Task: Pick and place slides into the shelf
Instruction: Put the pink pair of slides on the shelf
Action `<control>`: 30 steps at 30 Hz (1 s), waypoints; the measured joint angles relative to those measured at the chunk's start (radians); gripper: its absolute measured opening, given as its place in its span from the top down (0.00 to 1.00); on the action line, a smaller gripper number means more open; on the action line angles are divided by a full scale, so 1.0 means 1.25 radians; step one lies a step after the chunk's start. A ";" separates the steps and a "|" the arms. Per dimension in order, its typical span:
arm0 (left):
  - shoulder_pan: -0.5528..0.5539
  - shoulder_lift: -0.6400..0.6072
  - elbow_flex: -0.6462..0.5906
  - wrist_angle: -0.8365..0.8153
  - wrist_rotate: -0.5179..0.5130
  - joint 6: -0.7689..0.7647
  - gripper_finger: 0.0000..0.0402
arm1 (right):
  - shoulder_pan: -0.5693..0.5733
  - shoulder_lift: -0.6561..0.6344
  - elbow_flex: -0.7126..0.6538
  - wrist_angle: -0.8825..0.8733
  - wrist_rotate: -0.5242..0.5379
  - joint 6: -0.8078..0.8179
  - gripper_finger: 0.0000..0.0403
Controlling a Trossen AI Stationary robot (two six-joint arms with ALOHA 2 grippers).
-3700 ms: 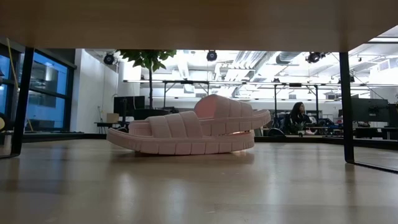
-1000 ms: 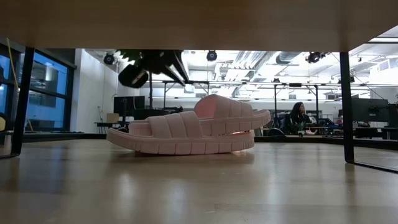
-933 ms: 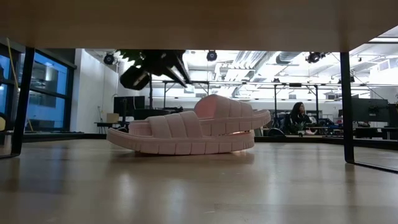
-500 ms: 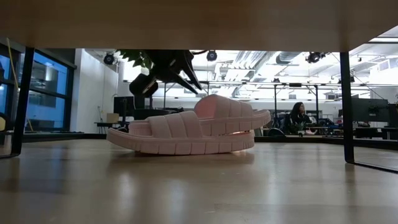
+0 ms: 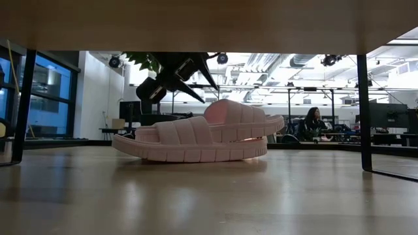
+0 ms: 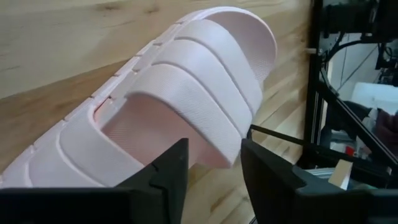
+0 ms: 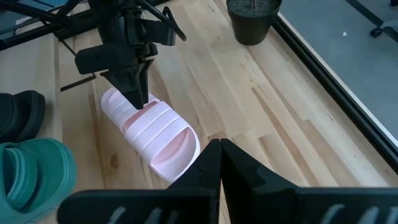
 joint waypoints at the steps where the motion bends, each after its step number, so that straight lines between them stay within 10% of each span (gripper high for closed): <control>1: 0.000 0.000 0.000 -0.003 -0.001 -0.006 0.65 | 0.000 0.000 0.000 0.000 0.000 0.000 1.00; 30: 0.006 0.076 0.001 0.104 0.012 -0.084 0.71 | 0.000 0.000 0.000 0.008 0.003 0.004 1.00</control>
